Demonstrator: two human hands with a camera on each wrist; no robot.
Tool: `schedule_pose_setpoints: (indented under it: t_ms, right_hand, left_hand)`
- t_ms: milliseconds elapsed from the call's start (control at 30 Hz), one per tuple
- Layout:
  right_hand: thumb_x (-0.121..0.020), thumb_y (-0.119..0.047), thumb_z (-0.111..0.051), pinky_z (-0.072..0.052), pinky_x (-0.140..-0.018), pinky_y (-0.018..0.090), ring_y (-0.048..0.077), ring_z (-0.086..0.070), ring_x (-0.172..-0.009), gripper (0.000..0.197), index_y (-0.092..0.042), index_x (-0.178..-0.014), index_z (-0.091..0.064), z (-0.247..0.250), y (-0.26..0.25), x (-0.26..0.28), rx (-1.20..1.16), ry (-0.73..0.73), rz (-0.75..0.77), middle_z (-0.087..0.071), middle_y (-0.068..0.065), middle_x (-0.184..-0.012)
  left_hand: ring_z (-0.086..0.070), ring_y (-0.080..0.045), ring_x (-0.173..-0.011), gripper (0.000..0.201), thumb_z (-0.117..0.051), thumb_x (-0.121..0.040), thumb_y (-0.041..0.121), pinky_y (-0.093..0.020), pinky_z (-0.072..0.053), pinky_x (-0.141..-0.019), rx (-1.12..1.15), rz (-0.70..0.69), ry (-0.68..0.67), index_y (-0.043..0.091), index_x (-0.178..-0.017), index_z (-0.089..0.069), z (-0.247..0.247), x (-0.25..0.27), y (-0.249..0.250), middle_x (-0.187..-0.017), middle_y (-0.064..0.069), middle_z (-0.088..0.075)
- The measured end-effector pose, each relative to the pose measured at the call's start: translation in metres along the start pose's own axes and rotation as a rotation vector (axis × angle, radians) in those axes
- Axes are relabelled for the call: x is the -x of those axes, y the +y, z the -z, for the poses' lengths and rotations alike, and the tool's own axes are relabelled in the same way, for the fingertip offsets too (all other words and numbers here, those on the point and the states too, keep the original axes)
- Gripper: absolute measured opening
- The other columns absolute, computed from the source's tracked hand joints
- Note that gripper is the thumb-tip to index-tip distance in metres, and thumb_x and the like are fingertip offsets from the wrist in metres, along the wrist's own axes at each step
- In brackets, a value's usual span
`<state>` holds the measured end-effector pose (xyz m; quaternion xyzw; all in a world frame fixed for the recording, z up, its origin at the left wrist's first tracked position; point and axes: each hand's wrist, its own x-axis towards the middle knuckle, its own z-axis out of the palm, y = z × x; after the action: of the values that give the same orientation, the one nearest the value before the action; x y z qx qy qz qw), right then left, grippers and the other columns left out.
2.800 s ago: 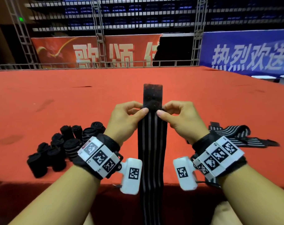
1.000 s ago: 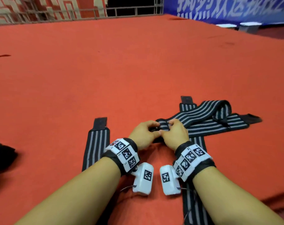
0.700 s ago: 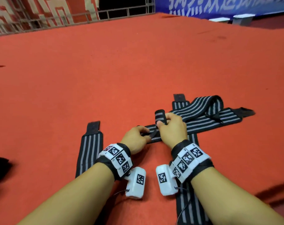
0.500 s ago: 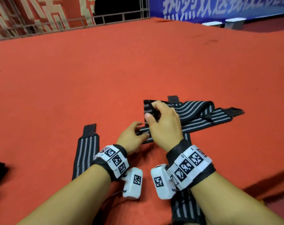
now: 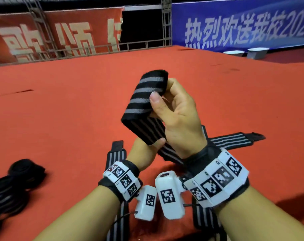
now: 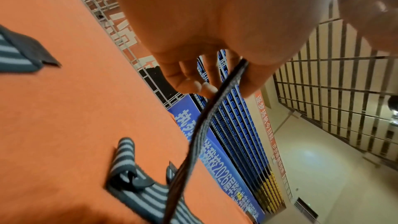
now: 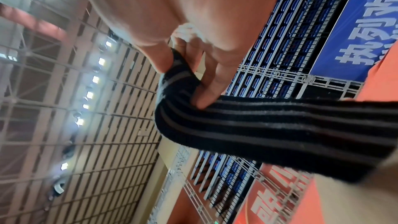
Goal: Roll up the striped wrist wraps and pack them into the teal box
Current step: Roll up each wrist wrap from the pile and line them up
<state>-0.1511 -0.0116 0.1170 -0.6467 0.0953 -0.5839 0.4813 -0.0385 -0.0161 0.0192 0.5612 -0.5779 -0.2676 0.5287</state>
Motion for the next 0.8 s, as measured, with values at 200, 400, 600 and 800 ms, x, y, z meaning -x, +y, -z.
schedule_pose_setpoints:
  t_ms: [200, 400, 600, 800]
  right_hand:
    - [-0.094, -0.017, -0.064, -0.055, -0.097, 0.048, 0.026, -0.068, -0.110, 0.029, -0.009, -0.121, -0.056, -0.029, -0.015, -0.008, 0.011, -0.071, -0.066, -0.068, 0.007, -0.121]
    - [-0.087, -0.029, -0.074, -0.049, -0.101, 0.033, 0.008, -0.062, -0.115, 0.049, -0.017, -0.130, -0.054, -0.041, 0.018, 0.006, 0.223, -0.059, -0.370, -0.063, -0.005, -0.130]
    - [-0.082, -0.020, -0.082, -0.054, -0.099, 0.042, 0.017, -0.070, -0.107, 0.054, -0.010, -0.129, -0.060, -0.045, 0.024, 0.026, 0.347, -0.304, -0.615, -0.072, 0.006, -0.116]
    - [-0.081, 0.001, -0.079, -0.057, -0.094, 0.045, 0.024, -0.074, -0.097, 0.037, -0.010, -0.114, -0.067, -0.049, 0.013, 0.035, 0.309, -0.547, -0.606, -0.078, 0.007, -0.100]
  left_hand:
    - [-0.068, -0.001, -0.096, 0.027, -0.061, -0.095, -0.005, -0.026, -0.055, -0.087, 0.287, -0.012, 0.220, 0.016, -0.111, -0.066, 0.046, 0.028, 0.034, -0.102, 0.011, -0.074]
    - [-0.072, -0.019, -0.097, 0.028, -0.064, -0.082, 0.001, -0.034, -0.058, -0.086, 0.328, 0.008, 0.239, 0.017, -0.104, -0.069, 0.091, 0.052, 0.058, -0.102, -0.003, -0.076]
    - [-0.072, -0.022, -0.082, 0.018, -0.059, -0.094, -0.004, -0.035, -0.056, -0.075, 0.361, 0.119, 0.381, 0.010, -0.093, -0.070, 0.126, 0.062, 0.060, -0.085, -0.005, -0.076]
    - [-0.072, -0.024, -0.084, 0.009, -0.062, -0.096, 0.004, -0.035, -0.057, -0.072, 0.350, 0.122, 0.471, 0.002, -0.103, -0.068, 0.150, 0.069, 0.068, -0.094, -0.012, -0.074]
